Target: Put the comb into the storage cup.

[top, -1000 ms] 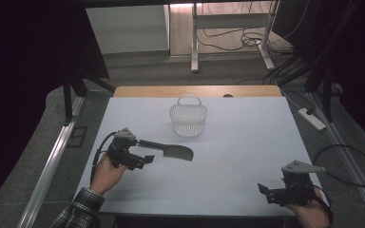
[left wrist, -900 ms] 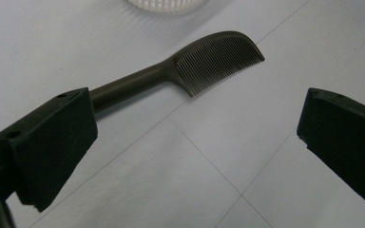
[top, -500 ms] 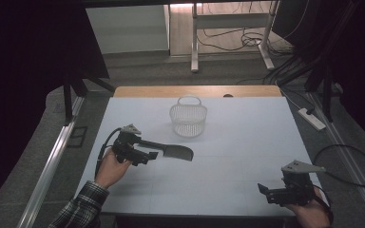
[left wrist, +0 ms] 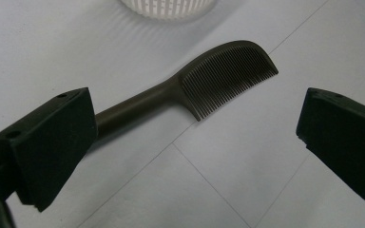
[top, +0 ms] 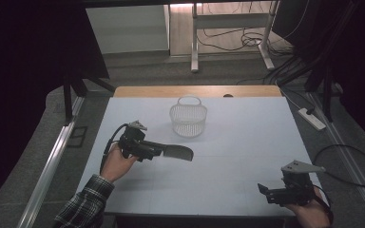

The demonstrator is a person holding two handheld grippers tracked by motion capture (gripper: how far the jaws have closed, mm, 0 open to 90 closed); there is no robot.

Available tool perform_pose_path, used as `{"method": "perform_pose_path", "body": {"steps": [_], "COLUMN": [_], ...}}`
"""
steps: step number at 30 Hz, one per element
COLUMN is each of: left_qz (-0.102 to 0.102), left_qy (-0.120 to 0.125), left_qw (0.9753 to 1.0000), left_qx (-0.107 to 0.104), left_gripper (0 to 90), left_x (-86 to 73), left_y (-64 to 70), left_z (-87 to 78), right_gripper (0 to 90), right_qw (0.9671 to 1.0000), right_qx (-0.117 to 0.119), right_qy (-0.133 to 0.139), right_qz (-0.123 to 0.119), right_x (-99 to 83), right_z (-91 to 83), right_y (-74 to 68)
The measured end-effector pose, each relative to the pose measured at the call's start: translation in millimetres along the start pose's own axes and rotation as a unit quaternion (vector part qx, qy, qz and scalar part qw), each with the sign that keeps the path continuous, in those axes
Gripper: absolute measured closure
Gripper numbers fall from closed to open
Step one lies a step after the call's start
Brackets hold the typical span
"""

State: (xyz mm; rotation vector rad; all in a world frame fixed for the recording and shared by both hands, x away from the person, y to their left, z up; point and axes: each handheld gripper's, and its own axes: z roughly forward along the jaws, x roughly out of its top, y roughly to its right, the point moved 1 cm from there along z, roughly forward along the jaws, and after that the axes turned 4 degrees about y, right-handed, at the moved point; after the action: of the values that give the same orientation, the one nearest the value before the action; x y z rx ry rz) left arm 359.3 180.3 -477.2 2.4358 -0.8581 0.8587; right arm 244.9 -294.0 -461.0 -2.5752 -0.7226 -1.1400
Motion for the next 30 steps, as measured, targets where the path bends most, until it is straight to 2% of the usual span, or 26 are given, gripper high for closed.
{"method": "perform_pose_path", "body": {"steps": [10, 17, 27, 30], "left_qz": [0.009, 0.02, 0.024, 0.021], "left_qy": [-0.015, -0.023, -0.03, -0.033], "left_qw": [0.9998, 0.9995, 0.9992, 0.9992], "left_qx": [-0.004, 0.003, 0.01, 0.006], "left_gripper": [0.1, 0.1, 0.1, 0.1], "left_x": [11.2, 18.8, 29.5, 32.1], "left_y": [-2.0, -3.9, -6.7, -8.6], "left_z": [10.3, 15.7, 20.9, 22.6], "right_gripper": [0.0, 0.0, 0.0, 0.0], "right_qw": [1.0, 1.0, 1.0, 1.0], "right_qx": [0.0, 0.001, 0.001, 0.001], "right_qy": [-0.001, -0.001, -0.002, -0.002], "right_qz": [0.001, 0.001, 0.0, 0.001], "right_x": [0.0, -0.1, 0.0, -0.1], "right_z": [0.0, 0.2, 0.4, 0.5], "right_y": [0.2, 0.5, 0.5, 0.6]}}
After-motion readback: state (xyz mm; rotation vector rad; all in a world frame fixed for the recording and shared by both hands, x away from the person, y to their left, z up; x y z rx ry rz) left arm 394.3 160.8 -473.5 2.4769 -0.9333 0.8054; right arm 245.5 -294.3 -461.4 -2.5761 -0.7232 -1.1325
